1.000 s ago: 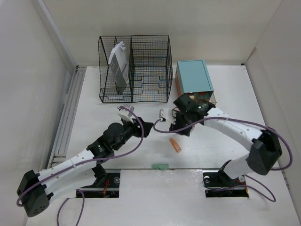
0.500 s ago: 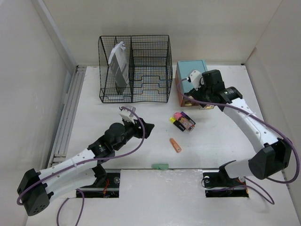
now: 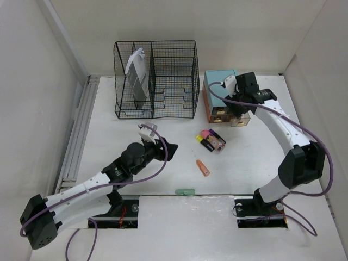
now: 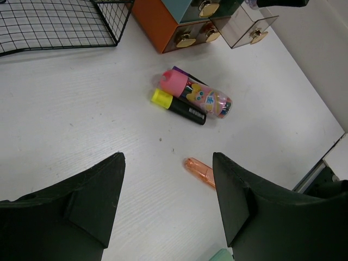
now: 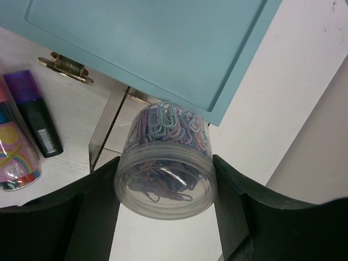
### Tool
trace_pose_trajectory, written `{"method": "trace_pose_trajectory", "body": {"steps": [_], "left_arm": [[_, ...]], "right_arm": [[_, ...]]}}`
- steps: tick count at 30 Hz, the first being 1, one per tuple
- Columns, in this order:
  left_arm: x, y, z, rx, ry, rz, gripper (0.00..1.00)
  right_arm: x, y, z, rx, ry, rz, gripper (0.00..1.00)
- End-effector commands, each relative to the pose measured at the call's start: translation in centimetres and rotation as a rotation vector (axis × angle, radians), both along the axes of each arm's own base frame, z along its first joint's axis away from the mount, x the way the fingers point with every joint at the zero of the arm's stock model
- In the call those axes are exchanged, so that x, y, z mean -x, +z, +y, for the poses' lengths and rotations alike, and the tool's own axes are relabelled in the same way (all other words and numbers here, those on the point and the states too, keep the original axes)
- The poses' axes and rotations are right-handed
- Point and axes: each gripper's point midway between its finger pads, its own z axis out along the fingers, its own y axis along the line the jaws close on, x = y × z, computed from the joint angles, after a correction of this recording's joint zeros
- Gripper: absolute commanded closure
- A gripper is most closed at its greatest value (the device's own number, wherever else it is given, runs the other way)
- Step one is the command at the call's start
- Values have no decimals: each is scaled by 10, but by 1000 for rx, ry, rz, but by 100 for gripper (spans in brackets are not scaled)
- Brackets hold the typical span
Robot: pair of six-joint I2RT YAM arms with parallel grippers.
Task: Organize the desk
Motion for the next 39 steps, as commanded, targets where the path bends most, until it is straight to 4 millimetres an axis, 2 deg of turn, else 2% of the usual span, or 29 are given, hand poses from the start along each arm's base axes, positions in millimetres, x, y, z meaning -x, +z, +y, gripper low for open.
{"method": "trace_pose_trajectory", "body": {"steps": [1, 2, 4, 6, 8, 9, 15, 27, 30, 31, 32, 35, 37, 39], "left_arm": [[1, 15, -2, 51, -10, -45, 38], [1, 15, -2, 51, -10, -45, 38], [2, 17, -1, 51, -12, -57, 38], [3, 16, 0, 52, -12, -58, 38], [2, 17, 2, 52, -3, -60, 38], [2, 17, 2, 52, -3, -60, 38], [3, 20, 3, 53, -4, -72, 38], [3, 20, 4, 60, -4, -77, 38], [5, 20, 3, 61, -13, -76, 38], [5, 20, 3, 61, -13, -76, 38], [5, 20, 3, 61, -13, -76, 38], [5, 20, 3, 61, -13, -76, 38], [5, 20, 3, 61, -13, -76, 38], [5, 20, 3, 61, -13, -76, 38]], "right_arm": [[-7, 25, 8, -54, 10, -25, 92], [-3, 17, 8, -63, 17, 32, 92], [-2, 22, 10, -72, 27, 45, 92], [3, 10, 12, -70, 33, 104, 92], [4, 12, 13, -74, 38, 120, 92], [8, 6, 15, -77, 44, 158, 92], [16, -5, 17, -79, 63, 222, 92], [29, -14, 16, -71, 84, 285, 92], [29, -18, 18, -77, 88, 297, 80], [28, -21, 18, -75, 88, 306, 72], [28, -21, 18, -75, 88, 306, 55], [27, -19, 20, -86, 94, 299, 33], [24, -18, 21, -88, 95, 289, 30], [20, -14, 22, -91, 96, 271, 21]]}}
